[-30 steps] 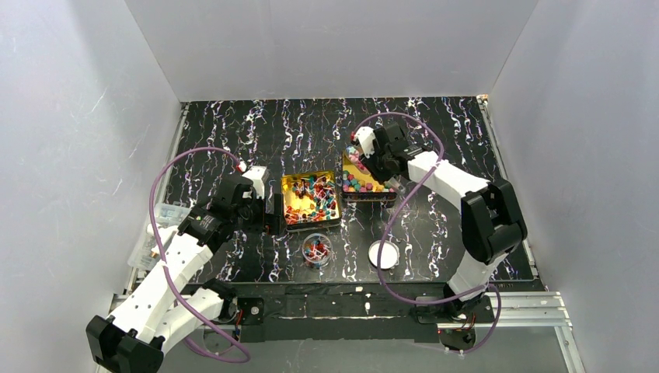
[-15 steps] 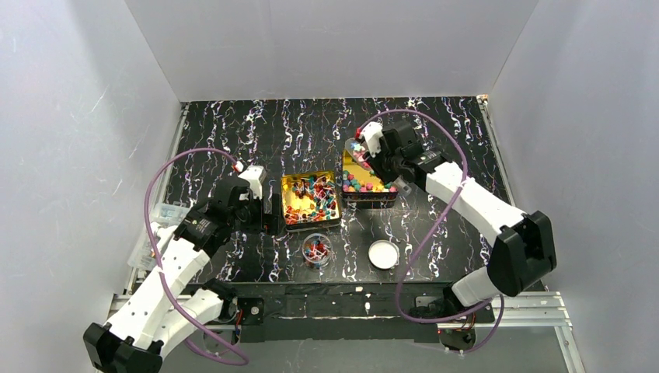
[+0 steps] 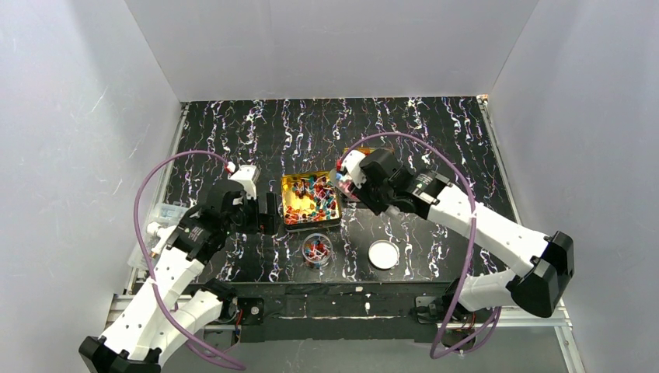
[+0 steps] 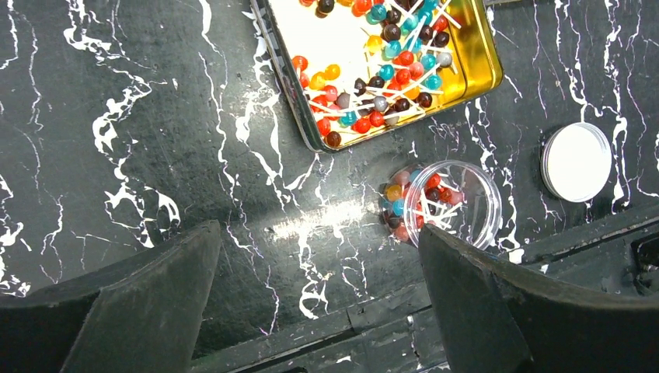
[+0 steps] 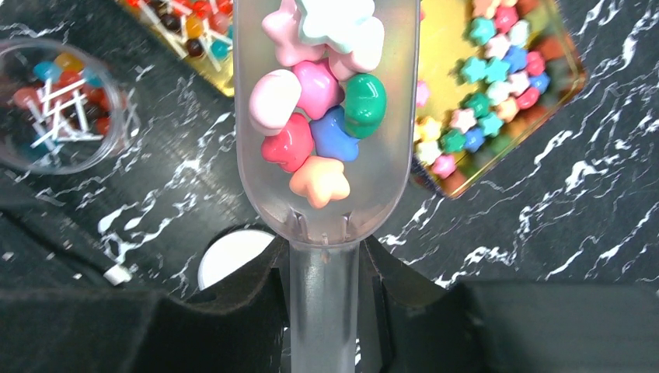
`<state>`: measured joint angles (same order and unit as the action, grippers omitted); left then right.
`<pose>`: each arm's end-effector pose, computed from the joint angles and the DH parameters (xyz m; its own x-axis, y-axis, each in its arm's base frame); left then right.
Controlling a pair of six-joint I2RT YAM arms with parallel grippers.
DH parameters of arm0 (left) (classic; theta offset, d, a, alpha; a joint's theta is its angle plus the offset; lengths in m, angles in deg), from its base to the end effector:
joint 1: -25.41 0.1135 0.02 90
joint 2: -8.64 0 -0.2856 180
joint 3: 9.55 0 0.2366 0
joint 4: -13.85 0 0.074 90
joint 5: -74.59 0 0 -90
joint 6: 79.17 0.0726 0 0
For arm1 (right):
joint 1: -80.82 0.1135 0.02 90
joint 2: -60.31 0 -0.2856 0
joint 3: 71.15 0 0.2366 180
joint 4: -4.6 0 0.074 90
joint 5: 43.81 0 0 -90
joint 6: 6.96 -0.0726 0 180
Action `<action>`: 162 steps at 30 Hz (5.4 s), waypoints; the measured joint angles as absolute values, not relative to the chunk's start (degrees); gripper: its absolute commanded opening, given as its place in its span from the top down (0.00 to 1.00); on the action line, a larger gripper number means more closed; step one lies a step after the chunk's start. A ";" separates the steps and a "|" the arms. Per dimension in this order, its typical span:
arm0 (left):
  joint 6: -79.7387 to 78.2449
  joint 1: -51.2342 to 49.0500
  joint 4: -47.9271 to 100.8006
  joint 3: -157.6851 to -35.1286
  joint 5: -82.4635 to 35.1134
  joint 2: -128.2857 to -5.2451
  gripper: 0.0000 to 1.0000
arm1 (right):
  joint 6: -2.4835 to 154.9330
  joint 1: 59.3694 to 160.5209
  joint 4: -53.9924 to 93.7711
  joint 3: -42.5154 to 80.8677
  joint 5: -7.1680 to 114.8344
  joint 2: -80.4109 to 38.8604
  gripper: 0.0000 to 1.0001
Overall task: Pack the candies
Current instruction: Place the fake candies in the packing bottle, then scoop the fake candies from the storage box.
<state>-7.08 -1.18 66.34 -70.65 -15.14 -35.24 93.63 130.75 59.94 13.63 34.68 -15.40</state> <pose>0.1431 -0.0712 0.2969 -0.6279 -0.0296 -0.7777 0.2638 0.9320 -0.2485 0.1936 0.2076 0.3227 -0.3357 -0.6789 -0.6530 -0.7353 0.6222 -0.2688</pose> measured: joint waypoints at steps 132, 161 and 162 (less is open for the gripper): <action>-8.30 -0.59 67.68 -70.54 -15.01 -23.61 0.02 | 67.99 149.31 99.08 40.07 50.47 -45.10 0.99; -8.26 -0.57 67.63 -70.54 -17.41 -27.87 0.02 | 76.03 127.95 98.32 42.87 22.82 -38.46 0.99; -8.26 -0.57 67.63 -70.54 -17.41 -27.96 0.02 | 76.76 127.69 98.16 42.89 21.77 -39.29 0.99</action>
<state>-8.26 -0.57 67.63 -70.54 -17.41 -27.96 76.76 127.69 98.16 42.89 21.77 -39.29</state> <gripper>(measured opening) 0.983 0.381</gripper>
